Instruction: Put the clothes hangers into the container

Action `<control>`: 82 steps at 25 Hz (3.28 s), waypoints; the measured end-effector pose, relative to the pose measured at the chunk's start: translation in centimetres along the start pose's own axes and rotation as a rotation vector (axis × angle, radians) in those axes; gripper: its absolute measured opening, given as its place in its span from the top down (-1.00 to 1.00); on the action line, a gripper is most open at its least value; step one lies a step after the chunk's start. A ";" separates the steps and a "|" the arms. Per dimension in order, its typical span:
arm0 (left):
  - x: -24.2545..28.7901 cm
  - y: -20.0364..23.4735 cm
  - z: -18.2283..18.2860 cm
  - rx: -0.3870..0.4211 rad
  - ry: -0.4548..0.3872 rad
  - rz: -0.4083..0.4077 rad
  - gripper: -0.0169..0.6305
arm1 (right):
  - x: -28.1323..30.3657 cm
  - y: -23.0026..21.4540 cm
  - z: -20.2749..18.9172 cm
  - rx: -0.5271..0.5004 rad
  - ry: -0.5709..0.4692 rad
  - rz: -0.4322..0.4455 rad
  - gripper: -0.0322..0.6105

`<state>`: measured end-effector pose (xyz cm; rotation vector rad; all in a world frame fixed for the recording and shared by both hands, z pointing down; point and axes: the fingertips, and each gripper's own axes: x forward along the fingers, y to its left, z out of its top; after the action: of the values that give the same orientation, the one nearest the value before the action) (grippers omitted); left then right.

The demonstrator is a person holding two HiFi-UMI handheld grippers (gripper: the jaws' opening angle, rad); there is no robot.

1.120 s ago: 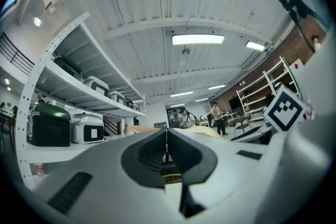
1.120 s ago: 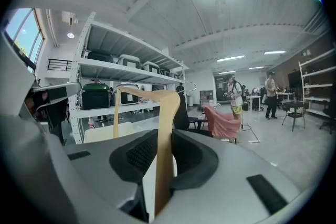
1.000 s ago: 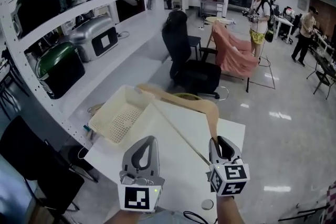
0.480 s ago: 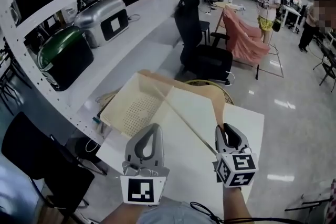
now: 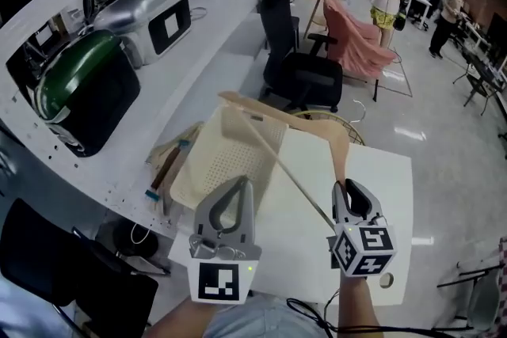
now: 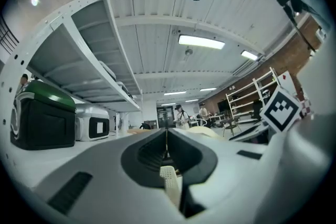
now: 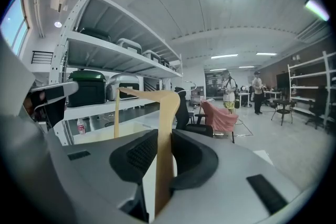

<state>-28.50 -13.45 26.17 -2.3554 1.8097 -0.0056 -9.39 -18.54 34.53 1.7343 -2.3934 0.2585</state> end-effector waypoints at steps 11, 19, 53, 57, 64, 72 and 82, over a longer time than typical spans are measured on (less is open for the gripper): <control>0.0 2.4 -0.5 0.005 -0.020 -0.118 0.91 | -0.4 2.7 -0.1 0.038 -0.023 -0.109 0.62; -0.6 0.9 0.2 0.007 -0.023 -0.119 0.91 | -1.7 1.7 -0.3 0.045 -0.021 -0.107 0.62; 2.3 9.9 -5.0 -0.092 0.011 -0.355 0.91 | 3.8 9.9 -7.5 0.003 0.272 -0.325 0.62; 2.4 10.9 -5.8 -0.113 0.022 -0.384 0.91 | 4.6 11.6 -8.8 -0.003 0.335 -0.338 0.62; 2.9 12.1 -7.2 -0.124 0.049 -0.401 0.91 | 6.1 12.5 -9.6 -0.006 0.382 -0.344 0.63; 3.7 12.9 -7.5 -0.132 0.048 -0.414 0.91 | 5.6 11.5 -8.8 -0.049 0.407 -0.418 0.63; 4.2 14.9 -6.8 -0.117 -0.015 -0.412 0.91 | 8.5 15.0 -7.3 -0.123 0.411 -0.355 0.72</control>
<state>-42.38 -22.02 30.39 -2.7581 1.3192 0.0675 -25.98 -20.02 43.13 1.8017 -1.7493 0.3658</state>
